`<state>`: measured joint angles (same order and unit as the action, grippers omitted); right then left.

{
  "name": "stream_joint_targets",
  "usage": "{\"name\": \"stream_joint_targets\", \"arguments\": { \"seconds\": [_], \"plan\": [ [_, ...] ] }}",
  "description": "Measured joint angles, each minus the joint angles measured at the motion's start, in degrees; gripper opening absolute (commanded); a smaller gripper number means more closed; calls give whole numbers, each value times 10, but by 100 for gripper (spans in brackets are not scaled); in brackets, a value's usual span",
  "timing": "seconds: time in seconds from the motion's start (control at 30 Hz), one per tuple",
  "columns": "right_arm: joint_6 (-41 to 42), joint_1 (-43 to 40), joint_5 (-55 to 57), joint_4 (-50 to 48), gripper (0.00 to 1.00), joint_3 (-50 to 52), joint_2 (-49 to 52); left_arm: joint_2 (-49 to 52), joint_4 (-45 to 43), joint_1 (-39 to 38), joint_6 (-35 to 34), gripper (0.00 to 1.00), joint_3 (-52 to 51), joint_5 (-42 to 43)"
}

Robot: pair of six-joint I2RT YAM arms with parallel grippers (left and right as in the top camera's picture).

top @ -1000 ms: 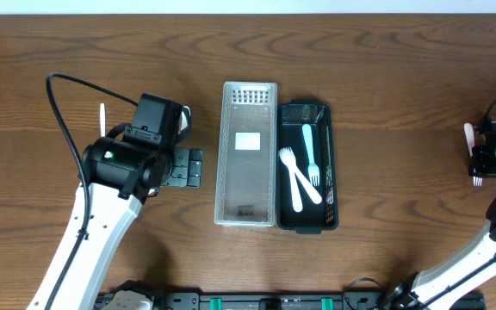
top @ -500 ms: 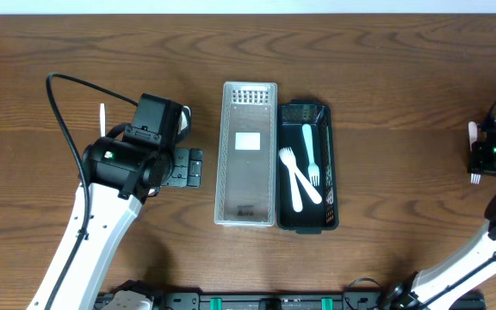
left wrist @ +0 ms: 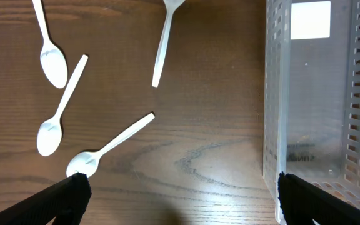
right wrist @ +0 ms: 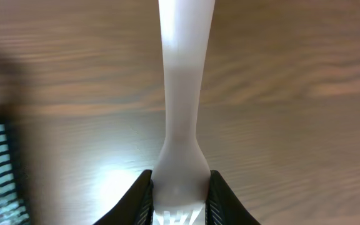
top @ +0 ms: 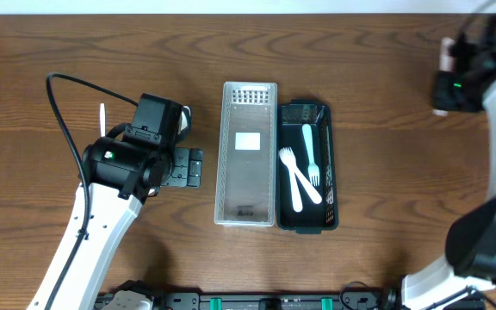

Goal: Pack container
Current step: 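Place the last white fork into the black basket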

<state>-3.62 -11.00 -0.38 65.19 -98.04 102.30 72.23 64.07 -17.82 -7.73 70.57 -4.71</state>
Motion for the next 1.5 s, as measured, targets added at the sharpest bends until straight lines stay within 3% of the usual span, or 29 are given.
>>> {"name": "stream_joint_targets", "arguments": {
  "seconds": [0.4,0.63,0.87,1.03,1.1,1.17,1.2,1.37,1.5],
  "plan": [
    [207,287,-7,34,1,15,-40,0,0,0,0,98,0,0],
    [302,363,-7,-49,1,156,-40,0,0,0,0,98,0,0],
    [335,414,-10,-126,2,300,-37,0,0,0,0,98,0,0],
    [338,429,-12,-141,23,319,-37,0,0,0,0,98,0,0],
    [340,430,-12,-150,41,319,-37,0,0,0,0,98,0,0],
    [342,429,-11,-153,69,319,-37,0,0,0,0,98,0,0],
    [335,429,-12,-153,76,318,-37,0,0,0,0,98,0,0],
    [306,429,-11,-143,79,288,-37,0,0,0,0,98,0,0],
    [279,428,0,-104,85,201,-37,0,0,0,0,98,0,0]
  ]
}}
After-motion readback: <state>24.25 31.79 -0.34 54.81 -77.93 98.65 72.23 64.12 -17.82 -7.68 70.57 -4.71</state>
